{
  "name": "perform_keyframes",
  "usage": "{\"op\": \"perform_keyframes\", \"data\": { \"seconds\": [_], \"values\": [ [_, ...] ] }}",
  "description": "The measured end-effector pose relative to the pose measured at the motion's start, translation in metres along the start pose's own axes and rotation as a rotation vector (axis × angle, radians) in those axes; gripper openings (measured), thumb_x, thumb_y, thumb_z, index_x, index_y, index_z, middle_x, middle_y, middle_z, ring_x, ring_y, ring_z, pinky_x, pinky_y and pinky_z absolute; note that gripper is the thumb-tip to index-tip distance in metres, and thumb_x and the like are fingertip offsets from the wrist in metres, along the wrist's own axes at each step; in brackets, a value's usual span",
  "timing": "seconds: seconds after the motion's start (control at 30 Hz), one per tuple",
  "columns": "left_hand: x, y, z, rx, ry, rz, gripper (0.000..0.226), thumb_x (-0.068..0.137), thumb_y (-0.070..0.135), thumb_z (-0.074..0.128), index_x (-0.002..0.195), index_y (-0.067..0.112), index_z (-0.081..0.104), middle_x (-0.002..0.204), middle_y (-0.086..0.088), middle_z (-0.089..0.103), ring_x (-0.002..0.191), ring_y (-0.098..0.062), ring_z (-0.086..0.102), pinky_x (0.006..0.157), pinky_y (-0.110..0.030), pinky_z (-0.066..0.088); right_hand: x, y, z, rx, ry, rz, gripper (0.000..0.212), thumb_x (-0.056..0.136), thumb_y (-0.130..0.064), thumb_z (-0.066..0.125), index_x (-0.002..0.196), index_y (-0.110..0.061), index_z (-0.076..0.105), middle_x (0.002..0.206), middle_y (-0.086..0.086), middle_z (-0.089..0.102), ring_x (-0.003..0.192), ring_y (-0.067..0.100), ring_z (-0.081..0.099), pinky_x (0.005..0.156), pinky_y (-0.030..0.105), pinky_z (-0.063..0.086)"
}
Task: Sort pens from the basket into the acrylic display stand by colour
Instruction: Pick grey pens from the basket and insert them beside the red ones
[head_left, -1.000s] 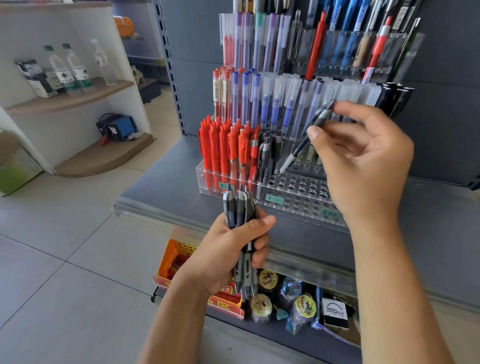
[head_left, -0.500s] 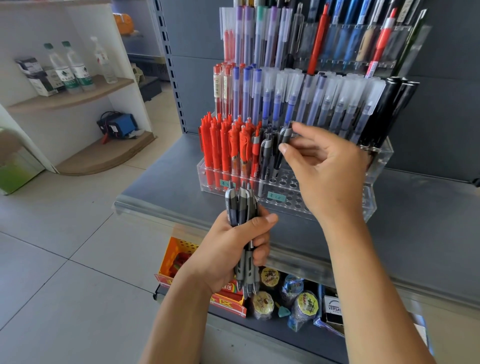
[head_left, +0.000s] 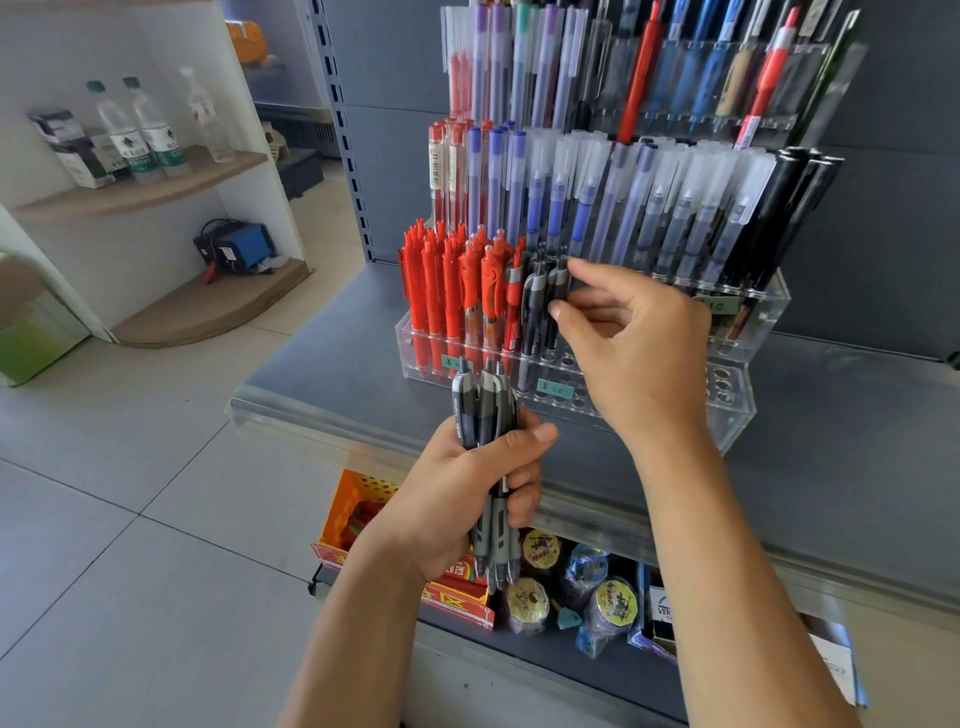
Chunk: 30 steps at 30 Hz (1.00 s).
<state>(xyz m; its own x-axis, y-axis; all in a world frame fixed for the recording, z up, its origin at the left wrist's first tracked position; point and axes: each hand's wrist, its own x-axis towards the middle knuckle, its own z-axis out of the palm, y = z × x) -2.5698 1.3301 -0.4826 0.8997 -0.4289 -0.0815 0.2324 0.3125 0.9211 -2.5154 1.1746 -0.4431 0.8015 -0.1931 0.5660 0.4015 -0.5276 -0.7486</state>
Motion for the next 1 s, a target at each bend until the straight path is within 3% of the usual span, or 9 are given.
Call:
{"op": "perform_keyframes", "data": {
  "seconds": [0.33, 0.43, 0.5, 0.6, 0.7, 0.83, 1.0],
  "values": [
    [0.0, 0.001, -0.001, 0.004, 0.005, -0.015, 0.018, 0.092, 0.012, 0.069, 0.078, 0.012, 0.058, 0.062, -0.004, 0.04, 0.048, -0.016, 0.042, 0.047, -0.024, 0.041, -0.004, -0.005, -0.005, -0.045, -0.074, 0.135, 0.043, 0.084, -0.014, 0.081, 0.125, -0.018, 0.069, 0.091, -0.011, 0.073, 0.08, -0.004, 0.07, 0.077, 0.014, 0.058],
    [0.0, 0.003, 0.0, -0.036, -0.005, -0.014, 0.003, 0.085, 0.006, 0.063, 0.084, 0.009, 0.065, 0.059, -0.003, 0.04, 0.046, -0.016, 0.041, 0.045, -0.024, 0.039, -0.006, -0.012, -0.014, -0.072, -0.135, 0.144, 0.02, 0.084, -0.022, 0.082, 0.103, -0.023, 0.075, 0.076, -0.015, 0.07, 0.071, -0.004, 0.066, 0.065, 0.015, 0.055],
    [-0.002, 0.004, 0.002, -0.059, -0.021, -0.014, 0.011, 0.083, 0.004, 0.059, 0.085, 0.008, 0.069, 0.058, -0.003, 0.039, 0.045, -0.015, 0.039, 0.045, -0.024, 0.036, -0.006, -0.021, -0.025, -0.054, -0.304, 0.171, 0.003, 0.086, -0.031, 0.08, 0.086, -0.028, 0.078, 0.07, -0.014, 0.071, 0.067, -0.003, 0.065, 0.061, 0.013, 0.049],
    [-0.005, 0.005, 0.004, -0.066, -0.045, -0.018, 0.015, 0.081, 0.004, 0.057, 0.087, 0.007, 0.07, 0.058, -0.004, 0.038, 0.044, -0.015, 0.04, 0.045, -0.024, 0.036, -0.009, -0.031, -0.037, -0.004, -0.66, 0.291, 0.018, 0.085, -0.044, 0.077, 0.081, -0.027, 0.081, 0.078, -0.013, 0.076, 0.077, 0.003, 0.07, 0.075, 0.023, 0.054],
    [-0.007, 0.006, 0.004, -0.047, -0.069, -0.044, 0.016, 0.081, 0.005, 0.058, 0.09, 0.004, 0.072, 0.058, -0.006, 0.042, 0.045, -0.018, 0.043, 0.046, -0.025, 0.037, -0.013, -0.03, -0.039, 0.054, -0.765, 0.342, 0.021, 0.083, -0.047, 0.077, 0.086, -0.027, 0.081, 0.077, -0.003, 0.076, 0.083, 0.016, 0.07, 0.087, 0.035, 0.055],
    [-0.011, 0.007, 0.004, -0.023, -0.123, -0.051, 0.021, 0.078, 0.009, 0.062, 0.095, 0.001, 0.073, 0.061, -0.014, 0.057, 0.049, -0.025, 0.058, 0.051, -0.029, 0.049, -0.013, -0.024, -0.045, 0.147, -0.824, 0.387, 0.013, 0.08, -0.031, 0.084, 0.09, -0.023, 0.079, 0.071, 0.0, 0.073, 0.071, 0.016, 0.063, 0.086, 0.04, 0.052],
    [-0.01, 0.009, 0.005, -0.037, -0.103, -0.052, 0.029, 0.079, 0.0, 0.05, 0.09, 0.006, 0.077, 0.07, -0.023, 0.065, 0.062, -0.035, 0.07, 0.057, -0.035, 0.059, -0.013, -0.024, -0.044, 0.199, -0.751, 0.424, 0.011, 0.08, -0.019, 0.084, 0.089, -0.018, 0.078, 0.082, 0.008, 0.076, 0.077, 0.009, 0.068, 0.082, 0.029, 0.054]
  ]
}}
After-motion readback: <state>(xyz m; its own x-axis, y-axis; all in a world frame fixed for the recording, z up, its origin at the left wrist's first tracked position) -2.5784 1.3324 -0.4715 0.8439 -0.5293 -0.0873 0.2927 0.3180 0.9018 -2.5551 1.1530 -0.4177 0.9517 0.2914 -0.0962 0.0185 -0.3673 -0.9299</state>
